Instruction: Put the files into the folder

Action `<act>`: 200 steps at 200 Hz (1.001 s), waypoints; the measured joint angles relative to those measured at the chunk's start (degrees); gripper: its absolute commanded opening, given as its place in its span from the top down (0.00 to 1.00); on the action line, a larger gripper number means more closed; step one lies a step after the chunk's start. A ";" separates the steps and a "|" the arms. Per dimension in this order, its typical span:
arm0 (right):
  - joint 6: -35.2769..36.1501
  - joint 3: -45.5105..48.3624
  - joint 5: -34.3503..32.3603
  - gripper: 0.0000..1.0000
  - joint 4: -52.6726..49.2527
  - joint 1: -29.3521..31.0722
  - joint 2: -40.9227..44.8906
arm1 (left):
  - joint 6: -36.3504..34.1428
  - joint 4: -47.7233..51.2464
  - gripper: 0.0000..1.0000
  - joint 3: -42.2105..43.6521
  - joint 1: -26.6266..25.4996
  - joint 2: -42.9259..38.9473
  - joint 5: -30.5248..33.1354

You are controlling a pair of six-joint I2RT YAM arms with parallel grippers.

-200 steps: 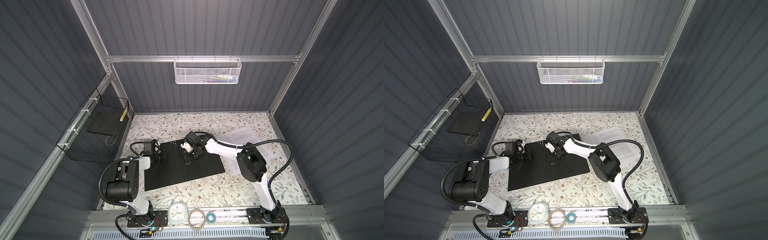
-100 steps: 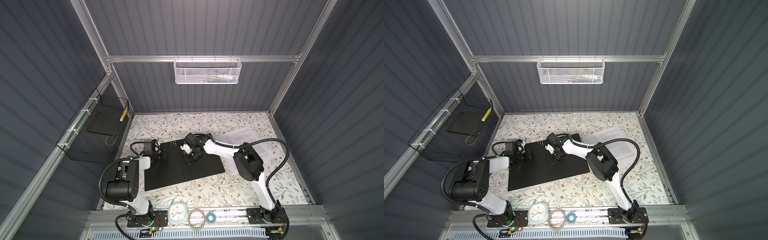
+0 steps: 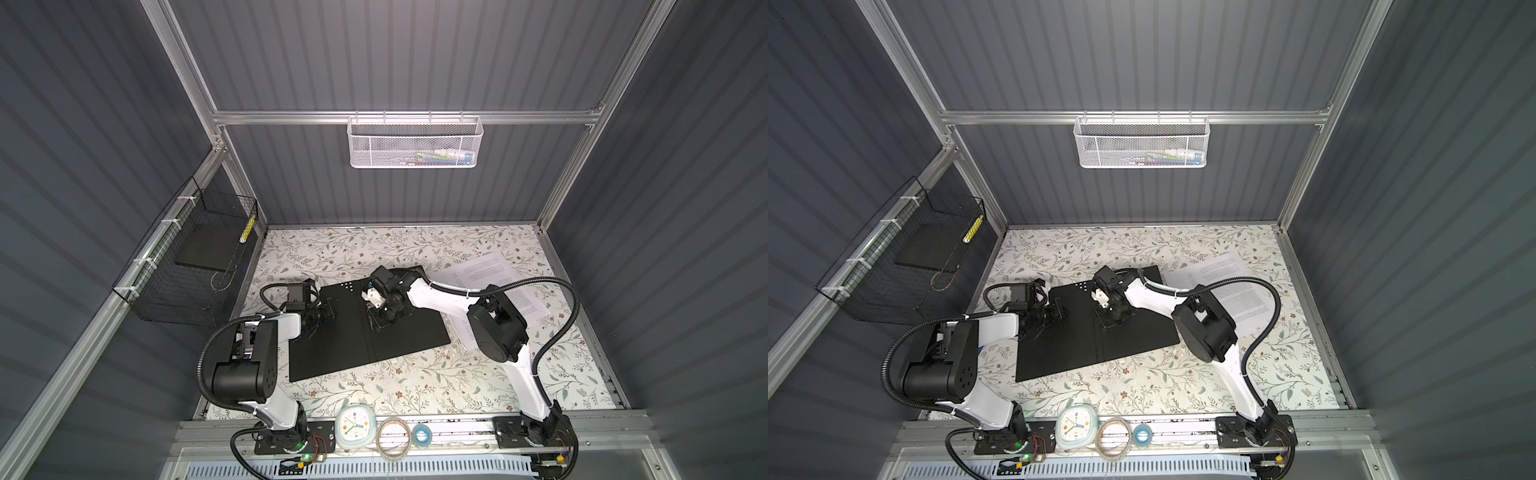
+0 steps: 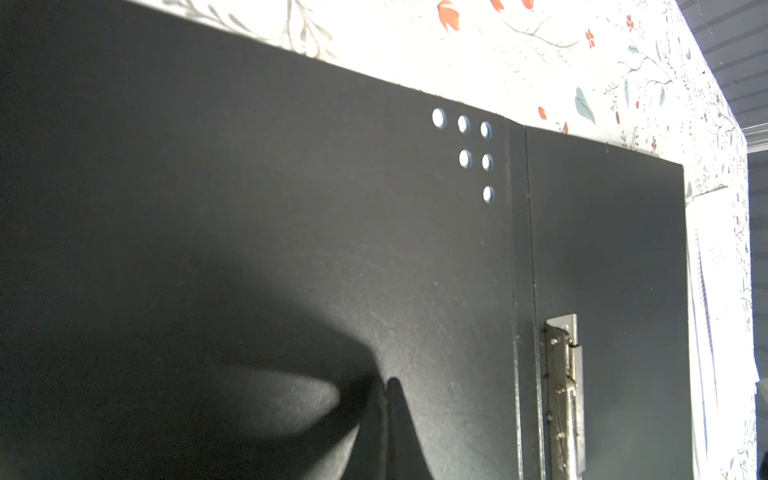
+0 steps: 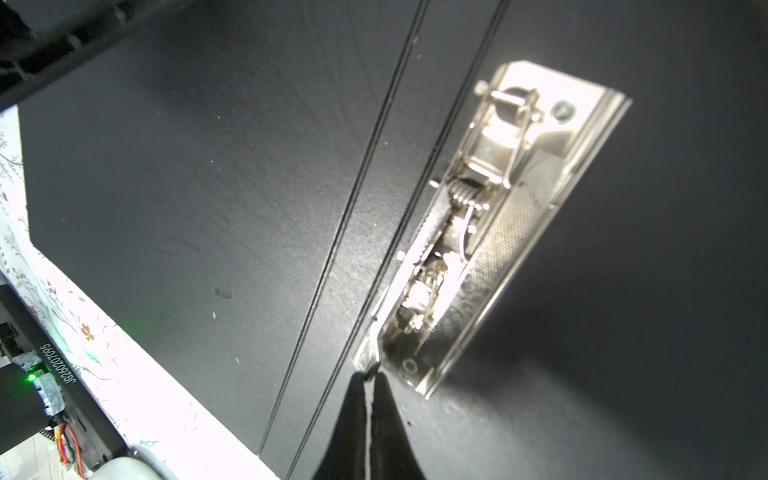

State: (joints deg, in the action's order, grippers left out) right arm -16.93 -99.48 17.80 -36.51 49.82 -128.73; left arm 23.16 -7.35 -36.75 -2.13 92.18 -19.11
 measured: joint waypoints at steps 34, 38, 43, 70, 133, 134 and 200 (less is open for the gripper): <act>0.00 -0.39 -0.72 0.91 -0.39 0.20 0.00 | 0.00 0.00 0.98 0.00 0.00 0.00 0.00; -0.02 -0.42 -0.81 0.91 -0.39 0.20 0.00 | 0.00 0.00 0.98 0.00 0.00 0.00 0.00; -0.02 -0.44 -0.87 0.91 -0.39 0.20 0.00 | 0.00 0.00 0.98 0.00 0.00 0.00 0.00; -0.02 -0.72 -1.31 0.89 -0.50 0.24 -0.09 | 0.00 0.00 0.98 -0.02 0.00 0.00 0.00; -0.17 -1.60 -1.57 0.90 -0.81 0.39 -0.72 | -0.02 0.02 0.99 -0.26 0.00 0.26 -0.26; -0.20 -1.60 -1.57 0.90 -0.81 0.39 -0.72 | 0.00 0.02 0.99 -0.26 0.00 0.26 -0.26; -0.66 -2.62 -3.02 0.93 -2.10 0.74 -0.98 | -0.02 0.00 0.99 -0.28 0.00 0.33 -0.28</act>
State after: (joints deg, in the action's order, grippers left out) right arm -17.58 -102.10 14.79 -38.61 50.57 -129.71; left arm 23.14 -7.35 -37.04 -2.13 92.51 -19.40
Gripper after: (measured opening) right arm 0.070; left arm 0.054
